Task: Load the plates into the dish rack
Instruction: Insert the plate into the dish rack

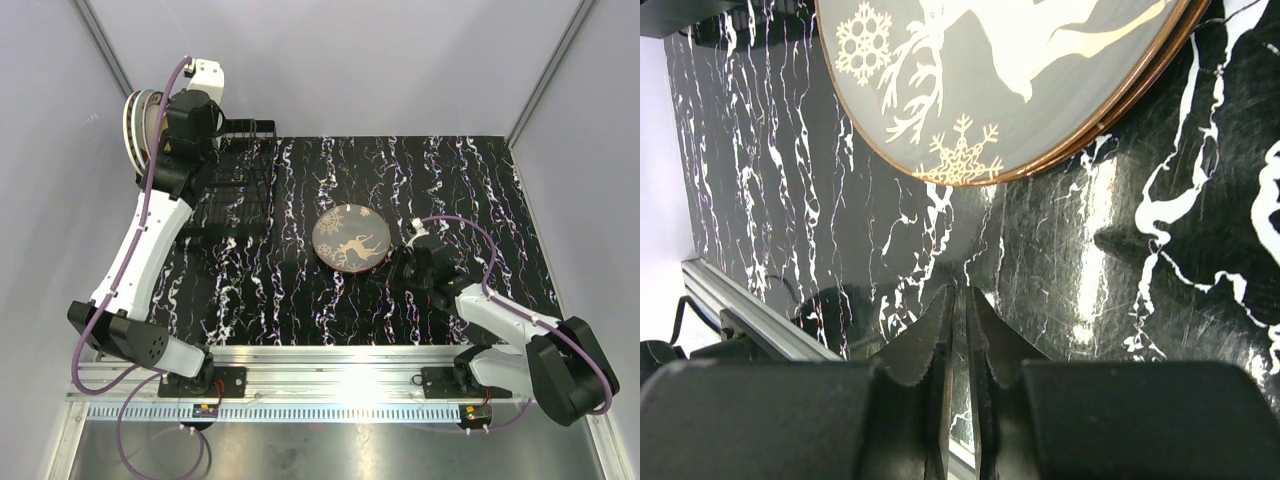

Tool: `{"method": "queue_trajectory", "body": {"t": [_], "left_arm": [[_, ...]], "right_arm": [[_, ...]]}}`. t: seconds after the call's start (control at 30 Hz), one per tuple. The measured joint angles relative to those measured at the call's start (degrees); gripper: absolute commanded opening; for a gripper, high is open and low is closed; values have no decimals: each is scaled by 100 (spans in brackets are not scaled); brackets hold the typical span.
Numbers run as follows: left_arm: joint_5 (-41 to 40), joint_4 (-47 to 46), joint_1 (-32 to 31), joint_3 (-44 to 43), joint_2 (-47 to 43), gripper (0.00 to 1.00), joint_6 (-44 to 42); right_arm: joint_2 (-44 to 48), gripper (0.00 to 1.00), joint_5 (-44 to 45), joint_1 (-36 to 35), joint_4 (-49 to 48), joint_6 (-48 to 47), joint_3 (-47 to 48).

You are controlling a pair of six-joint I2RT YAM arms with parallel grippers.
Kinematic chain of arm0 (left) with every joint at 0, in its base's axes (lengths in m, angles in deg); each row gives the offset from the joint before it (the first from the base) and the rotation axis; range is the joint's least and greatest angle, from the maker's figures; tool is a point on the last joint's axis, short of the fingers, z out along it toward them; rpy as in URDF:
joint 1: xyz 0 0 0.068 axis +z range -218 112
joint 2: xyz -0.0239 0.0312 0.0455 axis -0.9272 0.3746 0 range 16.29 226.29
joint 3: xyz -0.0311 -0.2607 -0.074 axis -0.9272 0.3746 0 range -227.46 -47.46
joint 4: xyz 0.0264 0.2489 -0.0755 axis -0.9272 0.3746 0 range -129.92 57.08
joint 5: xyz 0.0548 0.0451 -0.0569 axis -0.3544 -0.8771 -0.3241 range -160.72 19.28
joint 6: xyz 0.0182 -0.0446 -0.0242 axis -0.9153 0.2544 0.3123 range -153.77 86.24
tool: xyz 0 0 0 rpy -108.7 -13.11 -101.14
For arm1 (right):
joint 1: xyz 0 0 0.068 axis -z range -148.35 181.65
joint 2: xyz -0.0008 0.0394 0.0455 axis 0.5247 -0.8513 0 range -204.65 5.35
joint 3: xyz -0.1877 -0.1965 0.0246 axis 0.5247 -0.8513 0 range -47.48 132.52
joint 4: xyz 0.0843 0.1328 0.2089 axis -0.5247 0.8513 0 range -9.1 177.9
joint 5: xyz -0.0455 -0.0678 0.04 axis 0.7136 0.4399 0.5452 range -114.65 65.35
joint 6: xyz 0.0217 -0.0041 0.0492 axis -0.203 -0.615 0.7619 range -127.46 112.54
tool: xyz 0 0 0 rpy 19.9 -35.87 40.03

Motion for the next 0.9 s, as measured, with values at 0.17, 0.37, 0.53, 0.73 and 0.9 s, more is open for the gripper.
{"method": "queue_trajectory", "body": {"t": [0.17, 0.37, 0.53, 0.73, 0.9], "left_arm": [[0, -96, 52, 83, 57, 0, -2], [7, -105, 92, 87, 212, 0, 0], [13, -179, 118, 90, 306, 0, 2], [13, -195, 129, 90, 361, 0, 2], [7, -208, 129, 92, 402, 0, 13]], "right_arm": [[-109, 14, -105, 87, -111, -2, 0], [-225, 15, -195, 186, -155, -7, 0], [-304, 15, -302, 267, -236, -28, 0], [-409, 14, -402, 361, -280, -39, 0], [-509, 14, -479, 393, -365, -42, 0]]}}
